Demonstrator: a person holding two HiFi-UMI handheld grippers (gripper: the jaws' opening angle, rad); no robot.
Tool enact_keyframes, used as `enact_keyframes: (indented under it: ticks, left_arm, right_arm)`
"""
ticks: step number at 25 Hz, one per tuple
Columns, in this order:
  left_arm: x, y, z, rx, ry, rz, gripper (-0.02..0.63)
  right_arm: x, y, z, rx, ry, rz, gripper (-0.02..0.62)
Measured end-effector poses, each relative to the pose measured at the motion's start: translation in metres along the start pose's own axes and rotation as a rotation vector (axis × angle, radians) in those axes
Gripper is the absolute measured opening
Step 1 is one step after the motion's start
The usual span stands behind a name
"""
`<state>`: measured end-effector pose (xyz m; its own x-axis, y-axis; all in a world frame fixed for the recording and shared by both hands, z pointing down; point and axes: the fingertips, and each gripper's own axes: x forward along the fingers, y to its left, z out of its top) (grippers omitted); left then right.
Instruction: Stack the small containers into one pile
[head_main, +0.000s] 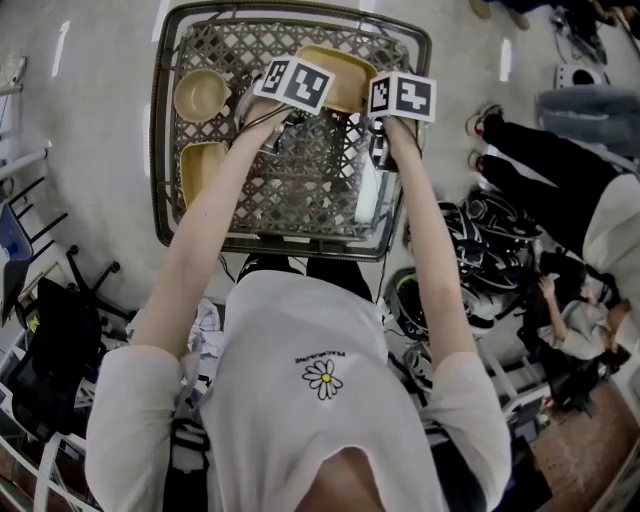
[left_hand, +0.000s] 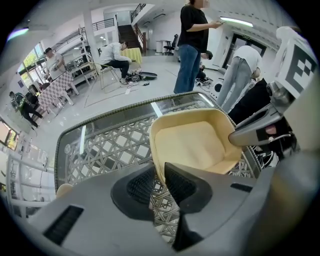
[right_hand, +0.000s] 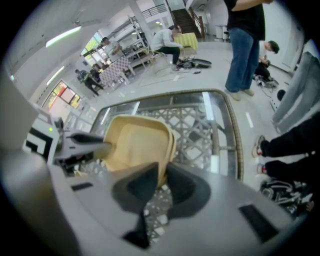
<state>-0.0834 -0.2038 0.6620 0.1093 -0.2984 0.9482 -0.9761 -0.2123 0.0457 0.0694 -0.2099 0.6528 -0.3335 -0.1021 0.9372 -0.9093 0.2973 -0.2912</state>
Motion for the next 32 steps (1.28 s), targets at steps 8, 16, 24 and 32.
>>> enact_keyframes:
  ticks: [8,16,24,32]
  left_arm:
    - [-0.020,0.011,0.010,-0.038,-0.060,0.042,0.084]
    - [-0.100,0.024,0.040,-0.095,-0.252,0.055,0.086]
    - [-0.254,0.027,0.057,-0.209,-0.680,0.074,0.049]
    - [-0.361,0.007,0.024,-0.197,-1.061,0.194,0.034]
  right_arm:
    - [-0.015,-0.007,0.008,-0.009,-0.079,-0.052,0.158]
    - [-0.094,0.018,0.047,-0.108,-0.316,-0.056,0.155]
    - [-0.210,0.084,0.059,-0.232,-0.673,0.017,0.065]
    - [-0.304,0.126,0.005,-0.241,-1.081,0.076,0.042]
